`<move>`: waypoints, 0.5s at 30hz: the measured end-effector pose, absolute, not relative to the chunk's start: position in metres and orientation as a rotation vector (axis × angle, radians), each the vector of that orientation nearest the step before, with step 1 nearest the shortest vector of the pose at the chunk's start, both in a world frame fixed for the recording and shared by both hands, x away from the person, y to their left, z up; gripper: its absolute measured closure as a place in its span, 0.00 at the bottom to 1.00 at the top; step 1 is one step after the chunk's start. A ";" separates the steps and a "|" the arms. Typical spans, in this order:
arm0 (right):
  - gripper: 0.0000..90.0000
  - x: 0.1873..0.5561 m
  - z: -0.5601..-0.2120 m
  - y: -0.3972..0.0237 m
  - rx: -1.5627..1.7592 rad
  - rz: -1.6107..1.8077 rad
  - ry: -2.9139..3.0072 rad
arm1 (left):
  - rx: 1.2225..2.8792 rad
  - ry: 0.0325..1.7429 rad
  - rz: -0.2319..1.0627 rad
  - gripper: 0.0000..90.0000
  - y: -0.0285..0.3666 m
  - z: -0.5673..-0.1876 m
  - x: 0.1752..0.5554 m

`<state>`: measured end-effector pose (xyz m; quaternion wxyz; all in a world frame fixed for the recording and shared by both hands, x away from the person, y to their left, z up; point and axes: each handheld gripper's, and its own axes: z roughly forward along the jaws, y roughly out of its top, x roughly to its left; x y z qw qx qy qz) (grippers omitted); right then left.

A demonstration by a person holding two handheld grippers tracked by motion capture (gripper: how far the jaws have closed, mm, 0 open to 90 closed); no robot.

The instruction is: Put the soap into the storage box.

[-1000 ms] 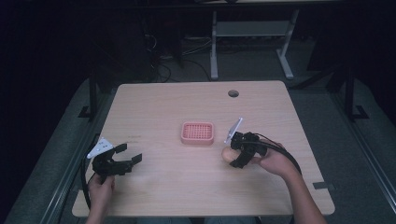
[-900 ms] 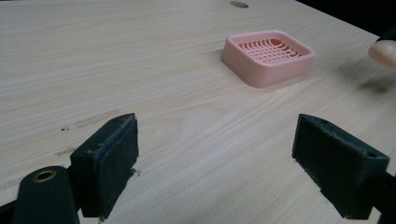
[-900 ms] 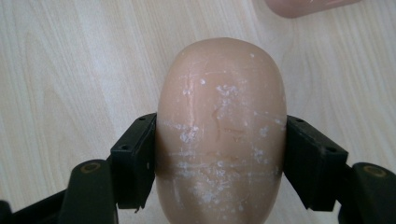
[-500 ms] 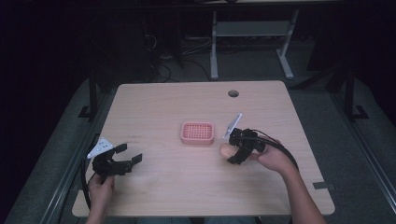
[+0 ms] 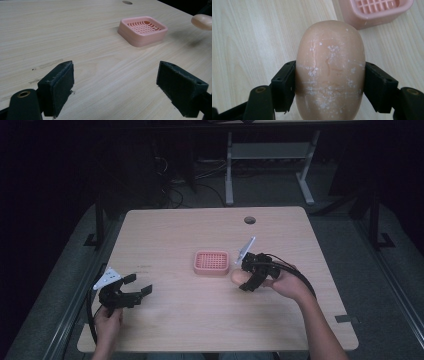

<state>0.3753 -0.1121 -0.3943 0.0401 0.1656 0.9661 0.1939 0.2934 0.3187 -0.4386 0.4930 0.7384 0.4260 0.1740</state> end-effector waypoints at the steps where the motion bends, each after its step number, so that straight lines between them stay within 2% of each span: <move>1: 0.35 0.375 -0.394 -0.112 0.507 0.594 2.960 | 1.792 1.033 0.421 0.16 0.319 -0.439 0.293; 15: 0.35 0.384 -0.389 -0.103 0.479 0.583 2.962 | 1.795 1.033 0.424 0.16 0.319 -0.438 0.293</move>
